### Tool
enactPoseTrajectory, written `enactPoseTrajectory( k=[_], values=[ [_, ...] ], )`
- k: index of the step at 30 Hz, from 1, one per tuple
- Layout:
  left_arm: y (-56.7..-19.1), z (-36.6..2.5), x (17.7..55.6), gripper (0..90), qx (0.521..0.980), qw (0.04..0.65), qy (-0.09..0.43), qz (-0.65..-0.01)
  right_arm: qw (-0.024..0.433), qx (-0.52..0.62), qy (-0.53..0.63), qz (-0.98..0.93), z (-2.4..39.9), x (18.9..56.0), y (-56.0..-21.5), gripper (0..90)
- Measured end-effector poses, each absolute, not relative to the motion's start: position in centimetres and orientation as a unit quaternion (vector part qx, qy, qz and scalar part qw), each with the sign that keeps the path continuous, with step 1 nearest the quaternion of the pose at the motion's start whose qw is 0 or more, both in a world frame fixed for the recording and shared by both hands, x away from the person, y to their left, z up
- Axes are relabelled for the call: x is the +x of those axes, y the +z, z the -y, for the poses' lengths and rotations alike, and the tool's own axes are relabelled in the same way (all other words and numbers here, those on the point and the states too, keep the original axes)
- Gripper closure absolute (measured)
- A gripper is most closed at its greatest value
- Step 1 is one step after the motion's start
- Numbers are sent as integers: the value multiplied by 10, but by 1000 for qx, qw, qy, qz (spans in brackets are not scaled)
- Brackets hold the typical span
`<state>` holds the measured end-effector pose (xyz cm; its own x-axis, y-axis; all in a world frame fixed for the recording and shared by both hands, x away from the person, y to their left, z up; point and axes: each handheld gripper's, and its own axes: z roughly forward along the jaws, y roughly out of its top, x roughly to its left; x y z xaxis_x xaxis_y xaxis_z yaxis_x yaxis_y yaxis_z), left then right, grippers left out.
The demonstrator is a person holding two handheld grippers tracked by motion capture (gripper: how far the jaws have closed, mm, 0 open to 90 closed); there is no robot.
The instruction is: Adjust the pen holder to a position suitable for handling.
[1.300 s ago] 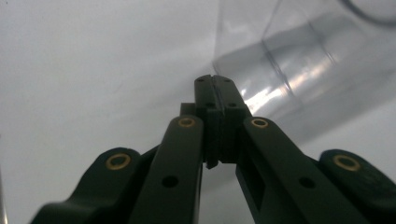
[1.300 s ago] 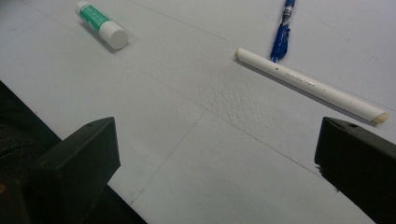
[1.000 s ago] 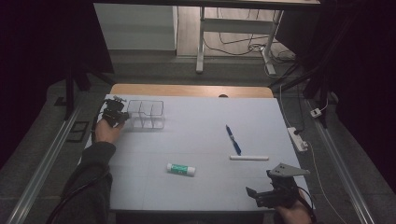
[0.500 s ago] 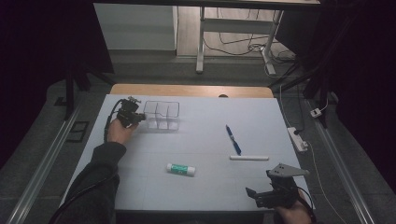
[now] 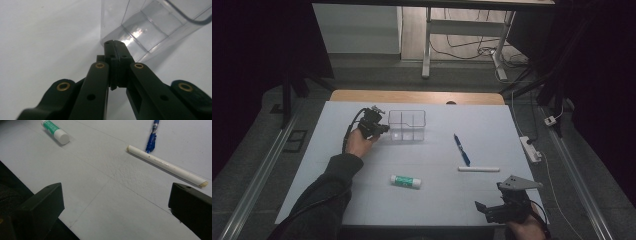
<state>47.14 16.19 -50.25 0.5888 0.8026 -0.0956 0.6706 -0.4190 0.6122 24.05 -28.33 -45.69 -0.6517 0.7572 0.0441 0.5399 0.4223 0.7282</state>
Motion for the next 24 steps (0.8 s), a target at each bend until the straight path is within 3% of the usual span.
enactPoseTrajectory(
  k=[24],
  values=[
    [-503, -114, 494, 890, 837, 312, 102, -438, 146, 391, 370, -830, 284, 241, -457, 0]
  ],
)
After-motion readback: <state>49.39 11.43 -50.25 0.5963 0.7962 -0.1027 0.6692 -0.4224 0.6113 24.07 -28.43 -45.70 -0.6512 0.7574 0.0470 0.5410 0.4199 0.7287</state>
